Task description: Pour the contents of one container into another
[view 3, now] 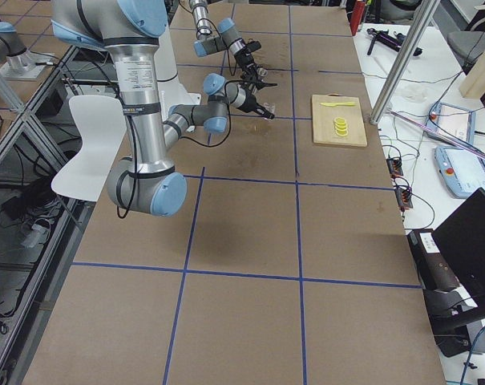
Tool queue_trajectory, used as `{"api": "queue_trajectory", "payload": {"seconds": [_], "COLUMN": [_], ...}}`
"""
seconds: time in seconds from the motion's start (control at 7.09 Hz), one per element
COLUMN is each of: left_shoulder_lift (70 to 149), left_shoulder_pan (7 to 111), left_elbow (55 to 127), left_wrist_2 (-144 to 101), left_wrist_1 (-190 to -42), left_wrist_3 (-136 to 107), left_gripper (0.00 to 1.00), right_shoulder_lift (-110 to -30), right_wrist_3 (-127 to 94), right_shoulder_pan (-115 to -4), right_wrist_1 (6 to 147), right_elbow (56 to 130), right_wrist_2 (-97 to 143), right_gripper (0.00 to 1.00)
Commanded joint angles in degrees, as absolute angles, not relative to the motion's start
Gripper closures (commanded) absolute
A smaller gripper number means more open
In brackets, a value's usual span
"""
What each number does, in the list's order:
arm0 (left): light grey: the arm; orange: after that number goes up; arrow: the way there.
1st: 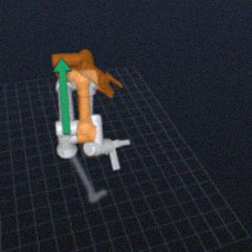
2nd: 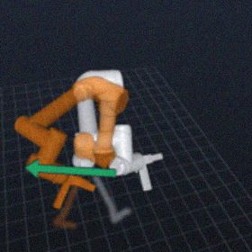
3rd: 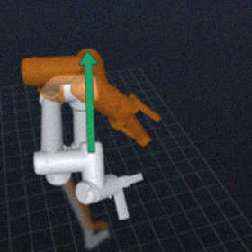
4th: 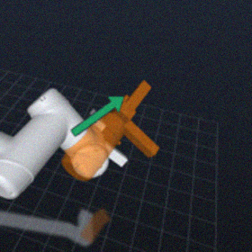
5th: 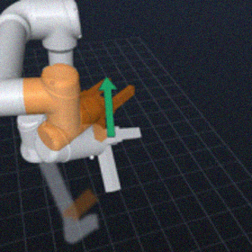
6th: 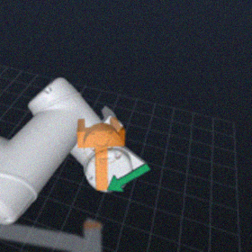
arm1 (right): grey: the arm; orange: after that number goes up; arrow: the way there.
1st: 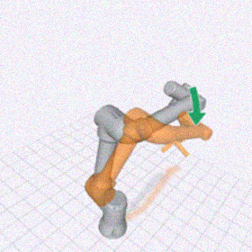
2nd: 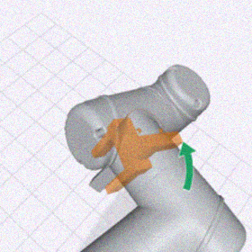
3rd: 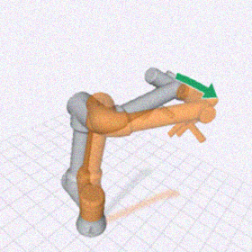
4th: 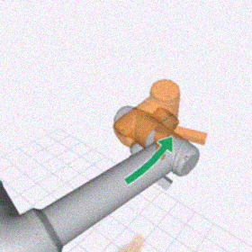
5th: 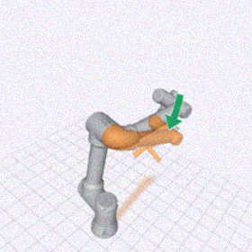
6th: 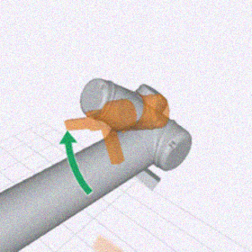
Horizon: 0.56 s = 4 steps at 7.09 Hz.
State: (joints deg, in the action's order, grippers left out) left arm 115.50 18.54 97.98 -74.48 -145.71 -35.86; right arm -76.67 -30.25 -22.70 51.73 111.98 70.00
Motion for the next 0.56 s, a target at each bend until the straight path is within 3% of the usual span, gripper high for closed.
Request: {"api": "queue_trajectory", "payload": {"seconds": [0.0, 0.42], "left_shoulder_lift": [117.4, 121.1], "left_shoulder_pan": [19.0, 18.9], "left_elbow": [95.0, 90.1], "left_wrist_2": [-77.1, -78.4], "left_wrist_1": [-145.5, -145.6], "left_wrist_3": [-35.1, -35.0], "left_gripper": [1.00, 1.00], "right_shoulder_lift": [-74.2, -69.3], "right_wrist_3": [-28.8, -23.6], "right_shoulder_pan": [-23.2, -24.9], "right_wrist_1": [59.3, 71.4], "right_elbow": [115.1, 119.4], "right_wrist_2": [71.9, 72.1], "right_gripper": [1.00, 1.00]}}
